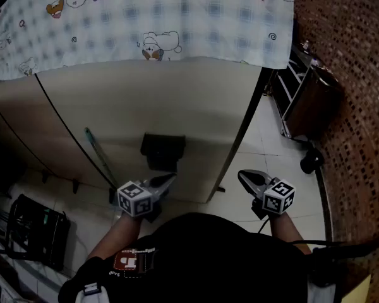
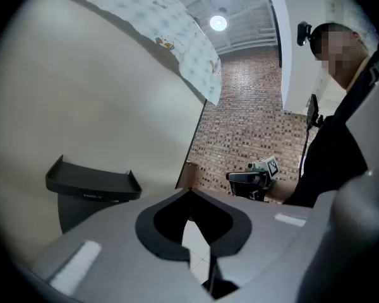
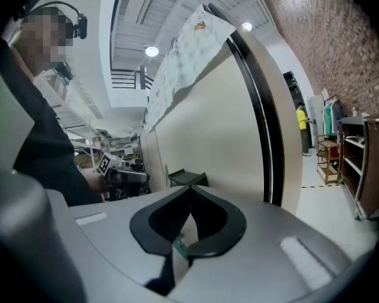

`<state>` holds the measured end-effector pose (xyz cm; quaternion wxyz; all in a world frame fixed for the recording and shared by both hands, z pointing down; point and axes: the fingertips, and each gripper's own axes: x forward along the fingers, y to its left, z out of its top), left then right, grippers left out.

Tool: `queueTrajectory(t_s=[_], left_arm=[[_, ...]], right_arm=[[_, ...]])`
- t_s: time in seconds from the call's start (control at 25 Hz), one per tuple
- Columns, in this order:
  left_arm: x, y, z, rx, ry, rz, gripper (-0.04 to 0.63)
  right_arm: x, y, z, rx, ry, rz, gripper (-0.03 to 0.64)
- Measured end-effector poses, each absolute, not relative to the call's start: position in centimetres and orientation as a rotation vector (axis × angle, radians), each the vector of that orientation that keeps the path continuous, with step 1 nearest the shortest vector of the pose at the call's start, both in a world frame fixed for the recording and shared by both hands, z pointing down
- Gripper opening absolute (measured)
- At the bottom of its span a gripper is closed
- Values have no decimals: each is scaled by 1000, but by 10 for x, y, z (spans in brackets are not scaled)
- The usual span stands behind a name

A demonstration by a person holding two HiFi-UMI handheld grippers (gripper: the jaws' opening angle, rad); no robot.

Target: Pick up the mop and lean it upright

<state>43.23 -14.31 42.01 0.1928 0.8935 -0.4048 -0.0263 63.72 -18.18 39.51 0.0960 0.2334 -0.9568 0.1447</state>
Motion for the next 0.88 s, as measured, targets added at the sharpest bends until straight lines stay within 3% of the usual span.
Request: queueTrajectory(t_s=[0.52, 0.88], left_arm=[[475, -132, 430, 2446, -1152, -1, 3], [398, -131, 437, 2487, -1066, -33, 3]], right_arm=[[661, -196, 418, 615, -2878, 482, 14], [578, -180, 416, 661, -2856, 442, 14]])
